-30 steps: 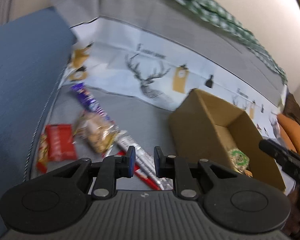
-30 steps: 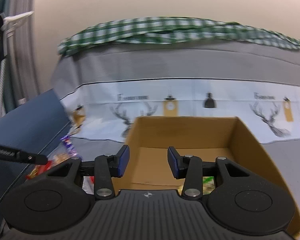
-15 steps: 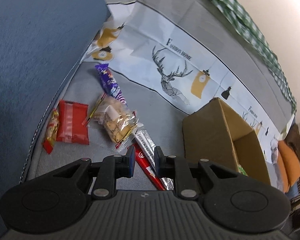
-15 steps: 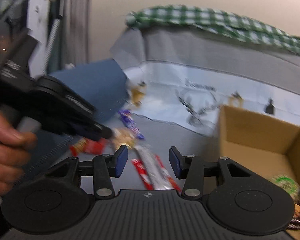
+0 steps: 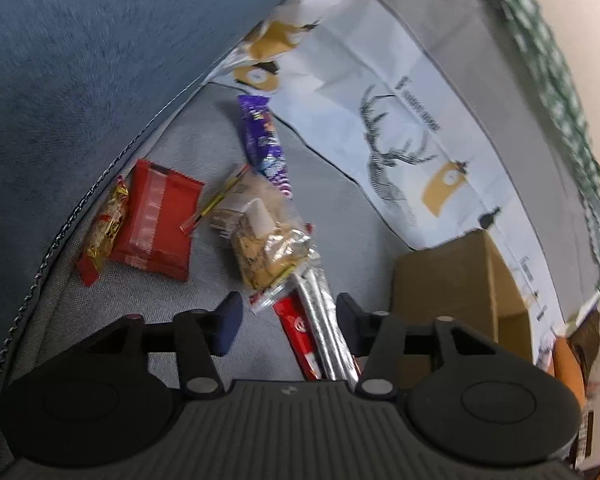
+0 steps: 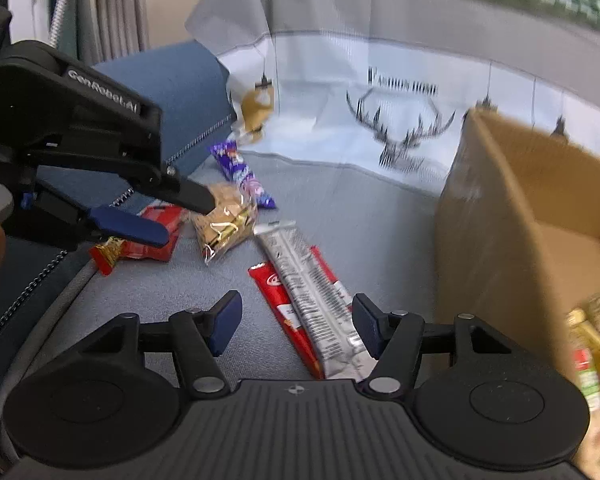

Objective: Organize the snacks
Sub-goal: 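Grasp the clear cookie bag with the left tool while the right tool grasps the silver stick pack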

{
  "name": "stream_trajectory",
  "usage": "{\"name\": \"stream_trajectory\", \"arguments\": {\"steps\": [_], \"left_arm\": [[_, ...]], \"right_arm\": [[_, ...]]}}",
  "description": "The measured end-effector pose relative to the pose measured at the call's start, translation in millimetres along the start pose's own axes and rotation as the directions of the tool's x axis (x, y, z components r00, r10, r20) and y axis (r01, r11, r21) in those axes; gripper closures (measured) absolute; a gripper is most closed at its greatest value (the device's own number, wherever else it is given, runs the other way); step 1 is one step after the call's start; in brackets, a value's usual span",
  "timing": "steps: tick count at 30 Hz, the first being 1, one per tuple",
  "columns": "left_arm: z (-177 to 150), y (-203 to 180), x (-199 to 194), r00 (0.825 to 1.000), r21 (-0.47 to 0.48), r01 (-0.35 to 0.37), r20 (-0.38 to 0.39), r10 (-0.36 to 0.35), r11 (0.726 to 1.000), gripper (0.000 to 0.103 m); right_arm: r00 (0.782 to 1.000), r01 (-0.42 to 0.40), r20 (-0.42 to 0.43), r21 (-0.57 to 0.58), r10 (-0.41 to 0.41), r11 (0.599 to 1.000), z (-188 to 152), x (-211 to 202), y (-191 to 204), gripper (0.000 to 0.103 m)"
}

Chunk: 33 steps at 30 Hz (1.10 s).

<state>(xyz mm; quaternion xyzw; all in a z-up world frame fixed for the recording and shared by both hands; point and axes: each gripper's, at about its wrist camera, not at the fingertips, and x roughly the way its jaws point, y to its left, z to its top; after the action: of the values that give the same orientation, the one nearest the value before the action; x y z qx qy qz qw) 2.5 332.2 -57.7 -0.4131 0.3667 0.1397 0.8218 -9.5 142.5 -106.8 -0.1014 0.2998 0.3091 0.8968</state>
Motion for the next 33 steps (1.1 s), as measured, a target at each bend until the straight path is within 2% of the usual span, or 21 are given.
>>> {"name": "stream_trajectory", "arguments": {"steps": [2, 5, 9, 14, 16, 20, 22, 28, 33], "left_arm": [[7, 0, 10, 1.000, -0.017, -0.012, 0.005, 0.012, 1.000, 0.033], [19, 2, 22, 1.000, -0.038, -0.023, 0.015, 0.024, 0.999, 0.023], [30, 9, 37, 1.000, -0.110, -0.016, 0.003, 0.016, 0.994, 0.022], [34, 7, 49, 0.998, -0.076, -0.062, -0.002, 0.062, 0.995, 0.024], [34, 7, 50, 0.998, -0.066, -0.068, 0.003, 0.068, 0.995, 0.028], [29, -1, 47, 0.997, -0.013, -0.078, 0.017, 0.079, 0.997, 0.041], [26, -6, 44, 0.996, 0.023, -0.085, 0.025, 0.084, 0.996, 0.049], [16, 0, 20, 0.997, 0.045, -0.078, 0.026, 0.077, 0.996, 0.052], [-3, 3, -2, 0.993, 0.103, -0.120, -0.009, 0.121, 0.987, 0.052]], "right_arm": [[1.000, 0.016, -0.012, -0.011, -0.016, 1.000, 2, 8, 3, 0.035], [0.999, 0.037, -0.038, -0.017, -0.038, 0.999, 4, 23, 3, 0.031], [0.995, 0.067, -0.072, -0.010, -0.067, 0.998, 3, 33, -2, 0.028], [0.991, 0.069, -0.118, 0.015, -0.066, 0.998, 1, 44, -9, 0.029], [0.992, 0.068, -0.109, 0.005, -0.067, 0.998, 0, 42, -8, 0.035], [0.994, 0.040, -0.101, -0.011, -0.040, 0.999, -2, 36, -5, 0.064], [0.995, 0.028, -0.094, -0.038, -0.032, 0.999, -4, 33, 0, 0.069], [0.996, -0.020, -0.091, -0.106, 0.010, 0.994, -13, 16, 11, 0.072], [0.994, -0.034, -0.109, -0.119, 0.021, 0.992, -23, -1, 16, 0.072]]}}
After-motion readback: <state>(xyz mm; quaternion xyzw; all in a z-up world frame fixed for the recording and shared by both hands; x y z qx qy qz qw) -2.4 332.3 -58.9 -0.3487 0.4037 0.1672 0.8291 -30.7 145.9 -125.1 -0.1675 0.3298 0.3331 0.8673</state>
